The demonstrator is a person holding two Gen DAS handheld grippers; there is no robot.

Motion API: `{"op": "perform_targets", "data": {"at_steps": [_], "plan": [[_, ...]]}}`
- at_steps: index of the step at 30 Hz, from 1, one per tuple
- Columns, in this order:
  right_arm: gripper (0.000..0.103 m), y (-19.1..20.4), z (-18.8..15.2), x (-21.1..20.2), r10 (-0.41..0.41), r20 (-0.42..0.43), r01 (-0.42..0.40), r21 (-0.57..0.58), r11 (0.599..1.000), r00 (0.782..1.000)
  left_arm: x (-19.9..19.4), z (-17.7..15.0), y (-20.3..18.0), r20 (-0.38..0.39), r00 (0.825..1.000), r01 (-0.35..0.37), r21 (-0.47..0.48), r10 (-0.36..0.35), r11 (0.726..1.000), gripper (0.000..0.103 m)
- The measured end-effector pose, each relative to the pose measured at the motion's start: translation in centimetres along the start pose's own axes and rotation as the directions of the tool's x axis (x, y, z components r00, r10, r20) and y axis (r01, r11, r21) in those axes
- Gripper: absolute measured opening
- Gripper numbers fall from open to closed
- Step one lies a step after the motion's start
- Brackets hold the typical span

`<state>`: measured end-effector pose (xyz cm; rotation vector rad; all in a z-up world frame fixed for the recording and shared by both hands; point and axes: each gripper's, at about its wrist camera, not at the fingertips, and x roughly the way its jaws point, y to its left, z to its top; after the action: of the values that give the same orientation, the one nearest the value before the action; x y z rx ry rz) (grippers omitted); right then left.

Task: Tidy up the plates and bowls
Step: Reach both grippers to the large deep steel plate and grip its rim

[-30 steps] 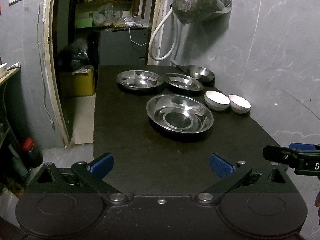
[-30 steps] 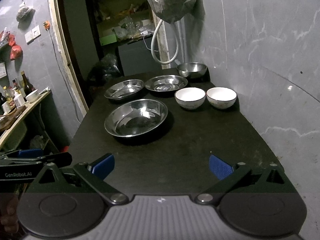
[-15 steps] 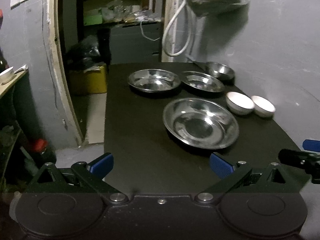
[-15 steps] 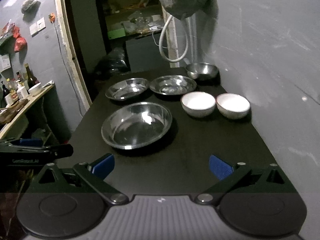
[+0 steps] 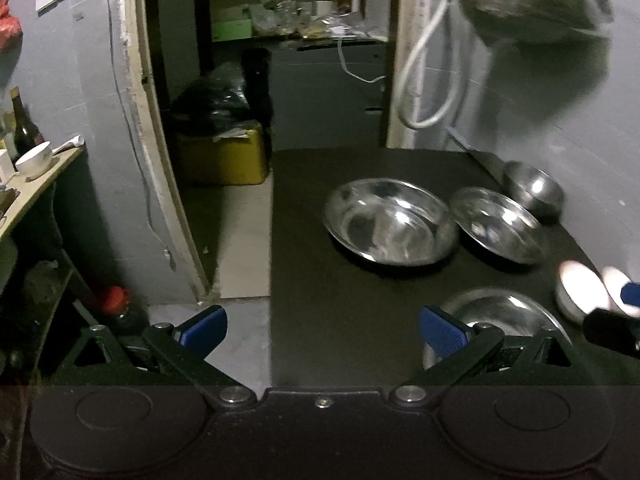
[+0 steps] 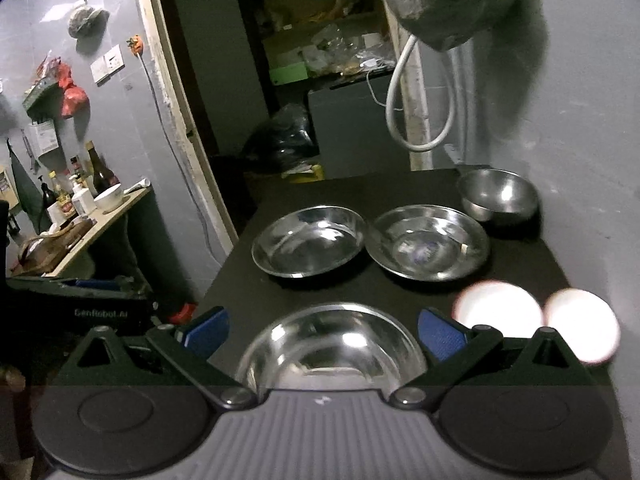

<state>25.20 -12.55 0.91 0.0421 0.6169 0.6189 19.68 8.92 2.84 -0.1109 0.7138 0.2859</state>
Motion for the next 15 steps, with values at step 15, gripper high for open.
{"op": "perform_targets", "data": {"at_steps": [15], "plan": [[0.103, 0.0, 3.5, 12.6, -0.043, -0.118, 0.077, 0.297, 0.952, 0.992, 13.9, 8.4, 3.3, -0.104, 0.967, 0.242, 0.098, -0.232, 0.965, 0.102]]}}
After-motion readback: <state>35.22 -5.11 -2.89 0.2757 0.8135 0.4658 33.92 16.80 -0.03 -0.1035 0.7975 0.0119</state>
